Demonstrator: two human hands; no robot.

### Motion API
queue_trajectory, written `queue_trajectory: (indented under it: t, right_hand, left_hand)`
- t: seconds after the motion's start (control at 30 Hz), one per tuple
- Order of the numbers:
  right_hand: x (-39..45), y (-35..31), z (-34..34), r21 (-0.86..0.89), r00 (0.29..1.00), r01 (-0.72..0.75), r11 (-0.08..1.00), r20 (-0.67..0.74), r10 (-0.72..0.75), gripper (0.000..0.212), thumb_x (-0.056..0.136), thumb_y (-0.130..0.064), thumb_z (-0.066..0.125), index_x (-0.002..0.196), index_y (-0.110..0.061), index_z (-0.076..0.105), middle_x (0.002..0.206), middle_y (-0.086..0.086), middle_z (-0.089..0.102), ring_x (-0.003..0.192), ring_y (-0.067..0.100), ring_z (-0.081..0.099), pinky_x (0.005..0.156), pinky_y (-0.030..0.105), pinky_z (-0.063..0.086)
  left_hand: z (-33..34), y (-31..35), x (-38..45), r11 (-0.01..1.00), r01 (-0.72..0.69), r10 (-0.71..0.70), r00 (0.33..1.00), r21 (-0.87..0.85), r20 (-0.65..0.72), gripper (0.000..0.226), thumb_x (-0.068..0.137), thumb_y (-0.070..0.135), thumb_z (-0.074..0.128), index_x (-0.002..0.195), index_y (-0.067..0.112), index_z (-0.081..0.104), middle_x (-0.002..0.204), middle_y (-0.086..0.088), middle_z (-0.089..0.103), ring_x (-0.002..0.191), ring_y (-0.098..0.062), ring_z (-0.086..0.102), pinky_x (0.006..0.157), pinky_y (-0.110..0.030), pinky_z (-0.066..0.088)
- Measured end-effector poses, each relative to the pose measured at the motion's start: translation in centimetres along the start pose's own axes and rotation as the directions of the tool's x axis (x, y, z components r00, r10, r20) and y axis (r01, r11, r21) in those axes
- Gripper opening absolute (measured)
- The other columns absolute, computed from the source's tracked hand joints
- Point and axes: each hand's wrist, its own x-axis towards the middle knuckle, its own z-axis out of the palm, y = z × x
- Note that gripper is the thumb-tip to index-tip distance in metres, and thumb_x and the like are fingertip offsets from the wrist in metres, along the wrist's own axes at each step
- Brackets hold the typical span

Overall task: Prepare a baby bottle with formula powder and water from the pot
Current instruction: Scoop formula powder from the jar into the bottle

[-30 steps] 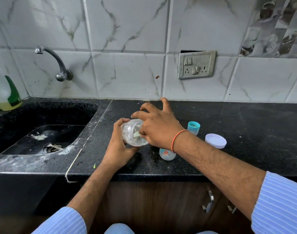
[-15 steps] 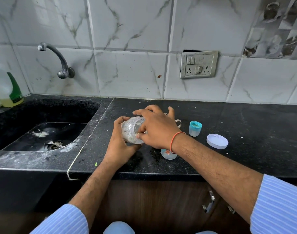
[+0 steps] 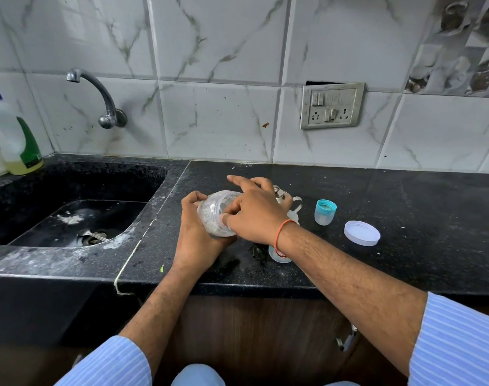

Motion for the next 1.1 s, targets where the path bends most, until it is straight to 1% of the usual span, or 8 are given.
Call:
queue_trajectory:
  t: [0.2, 0.37, 0.5, 0.63, 0.73, 0.83, 0.9, 1.1]
  right_hand:
    - [-0.1, -0.1, 0.0, 0.058, 1.0, 0.006, 0.998, 0.029, -0.008, 0.011, 0.089, -0.04, 0.072, 0.086, -0.039, 0.083, 0.168, -0.033, 0.023, 0.15, 0.014, 0.018, 0.112, 0.068, 0.019]
    - [0.2, 0.1, -0.6, 0.086, 0.997, -0.018, 0.996, 0.07, 0.012, 0.016, 0.092, -0.038, 0.067, 0.082, -0.035, 0.08, 0.17, -0.031, 0.02, 0.153, 0.017, 0.015, 0.116, 0.067, 0.013]
    - [0.6, 0.3, -1.6, 0.12, 0.999, -0.006, 0.993, 0.053, -0.001, 0.019, 0.096, -0.035, 0.068, 0.08, -0.035, 0.078, 0.17, -0.027, 0.023, 0.153, 0.019, 0.017, 0.086, 0.026, 0.001]
    - [1.3, 1.0, -2.0, 0.224, 0.998, -0.024, 0.974, 0.056, 0.012, 0.014, 0.094, -0.051, 0.072, 0.095, -0.042, 0.083, 0.168, -0.03, 0.027, 0.154, 0.015, 0.015, 0.122, 0.062, -0.006]
    - [1.8, 1.6, -2.7, 0.308, 0.998, -0.044, 0.95, 0.048, 0.031, 0.011, 0.093, -0.05, 0.073, 0.094, -0.045, 0.083, 0.167, -0.027, 0.031, 0.155, 0.015, 0.016, 0.126, 0.063, -0.002]
    - [1.9, 2.2, -3.7, 0.416, 0.999, -0.045, 0.908, 0.01, 0.045, 0.011, 0.095, -0.039, 0.075, 0.098, -0.036, 0.085, 0.166, -0.019, 0.037, 0.156, 0.017, 0.017, 0.124, 0.033, 0.006]
    - [1.7, 2.6, -4.4, 0.463, 0.999, -0.039, 0.885, -0.005, 0.047, 0.01, 0.096, -0.033, 0.075, 0.095, -0.031, 0.085, 0.165, -0.017, 0.039, 0.155, 0.015, 0.018, 0.119, 0.026, 0.01]
    - [2.3, 4.4, -5.2, 0.555, 0.996, -0.028, 0.832, -0.057, 0.071, 0.02, 0.093, -0.033, 0.077, 0.075, -0.037, 0.082, 0.161, -0.015, 0.045, 0.151, 0.013, 0.036, 0.128, 0.043, 0.027]
  left_hand:
    - [-0.3, -0.1, 0.2, 1.0, -0.002, 0.002, 1.0, 0.031, 0.002, 0.106, 0.055, 0.049, 0.099, 0.137, 0.052, 0.033, 0.138, -0.002, 0.061, 0.118, -0.016, 0.07, 0.098, -0.034, 0.058]
    - [-0.1, -0.1, 0.2, 0.999, -0.014, 0.012, 0.999, 0.05, 0.044, 0.109, 0.059, 0.034, 0.108, 0.143, 0.047, 0.041, 0.141, 0.002, 0.054, 0.123, 0.0, 0.061, 0.106, -0.031, 0.054]
    - [-0.1, -0.5, 0.4, 0.999, -0.009, 0.006, 0.999, 0.04, 0.054, 0.106, 0.061, 0.036, 0.109, 0.142, 0.05, 0.042, 0.142, 0.003, 0.056, 0.128, -0.004, 0.06, 0.108, -0.032, 0.055]
    - [-0.1, -0.5, 0.6, 0.999, 0.021, -0.022, 0.999, 0.037, 0.029, 0.106, 0.055, 0.053, 0.107, 0.139, 0.057, 0.041, 0.141, -0.001, 0.063, 0.131, -0.022, 0.065, 0.109, -0.053, 0.058]
    - [0.0, -0.3, 0.6, 0.999, 0.023, -0.024, 1.0, 0.028, 0.017, 0.104, 0.054, 0.052, 0.106, 0.138, 0.051, 0.043, 0.142, 0.001, 0.063, 0.132, -0.016, 0.064, 0.112, -0.046, 0.056]
    - [0.2, -0.3, 0.5, 0.999, 0.03, -0.031, 0.999, 0.02, 0.032, 0.107, 0.059, 0.035, 0.11, 0.142, 0.037, 0.043, 0.14, 0.011, 0.063, 0.129, -0.003, 0.062, 0.109, -0.028, 0.053]
    - [0.2, -0.3, 0.4, 0.999, 0.04, -0.041, 0.998, 0.021, 0.037, 0.105, 0.063, 0.027, 0.11, 0.143, 0.034, 0.044, 0.138, 0.019, 0.063, 0.127, 0.006, 0.061, 0.104, -0.015, 0.049]
    - [-0.1, 0.3, 0.2, 0.995, 0.099, -0.099, 0.995, 0.03, 0.014, 0.107, 0.063, 0.031, 0.11, 0.147, 0.033, 0.044, 0.141, 0.017, 0.064, 0.131, 0.002, 0.062, 0.11, -0.021, 0.048]
